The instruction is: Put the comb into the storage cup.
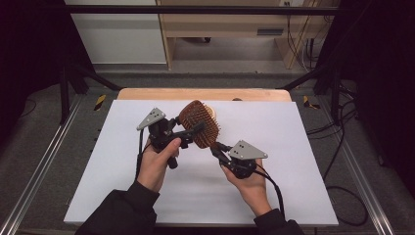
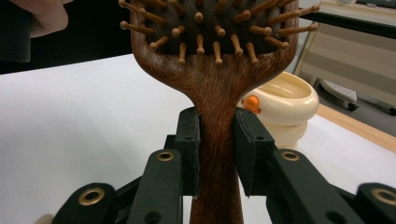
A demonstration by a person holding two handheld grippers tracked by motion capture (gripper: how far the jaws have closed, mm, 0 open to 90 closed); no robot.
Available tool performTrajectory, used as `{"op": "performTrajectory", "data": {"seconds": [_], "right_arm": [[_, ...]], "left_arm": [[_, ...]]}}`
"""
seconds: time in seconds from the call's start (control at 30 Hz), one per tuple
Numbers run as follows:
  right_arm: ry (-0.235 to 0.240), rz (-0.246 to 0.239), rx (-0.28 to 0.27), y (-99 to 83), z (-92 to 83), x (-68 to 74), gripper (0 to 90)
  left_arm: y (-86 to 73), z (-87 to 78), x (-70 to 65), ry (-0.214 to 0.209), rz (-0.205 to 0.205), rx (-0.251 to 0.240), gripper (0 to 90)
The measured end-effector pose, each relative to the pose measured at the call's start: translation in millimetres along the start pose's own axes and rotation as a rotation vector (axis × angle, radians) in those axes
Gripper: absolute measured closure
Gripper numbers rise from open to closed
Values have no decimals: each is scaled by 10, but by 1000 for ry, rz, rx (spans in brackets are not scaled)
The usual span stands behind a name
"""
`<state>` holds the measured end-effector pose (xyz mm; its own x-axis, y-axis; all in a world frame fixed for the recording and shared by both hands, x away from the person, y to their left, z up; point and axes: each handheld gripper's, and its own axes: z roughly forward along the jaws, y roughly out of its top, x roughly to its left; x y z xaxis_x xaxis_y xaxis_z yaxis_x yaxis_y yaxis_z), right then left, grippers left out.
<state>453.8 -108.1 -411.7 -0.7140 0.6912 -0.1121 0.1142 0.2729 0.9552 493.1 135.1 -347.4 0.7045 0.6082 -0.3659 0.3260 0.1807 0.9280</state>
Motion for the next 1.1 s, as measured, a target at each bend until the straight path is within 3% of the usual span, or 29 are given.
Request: {"op": "performTrajectory", "data": {"seconds": [0.13,0.43,0.63,0.73,1.1], "right_arm": [[-5,-1,4,-4,3,11,730],[3,5,-4,-15,25,50,730],[5,11,-12,-10,25,60,730],[6,13,-13,-20,37,68,729],[54,50,45,-29,99,41,700]], "left_arm": [[2,12,-12,-4,-13,-5,246],[-5,10,-63,17,4,-10,381],[13,-10,-56,7,-40,-16,433],[11,-20,-30,-24,-80,-24,469],[3,18,-39,-38,-52,4,511]]}}
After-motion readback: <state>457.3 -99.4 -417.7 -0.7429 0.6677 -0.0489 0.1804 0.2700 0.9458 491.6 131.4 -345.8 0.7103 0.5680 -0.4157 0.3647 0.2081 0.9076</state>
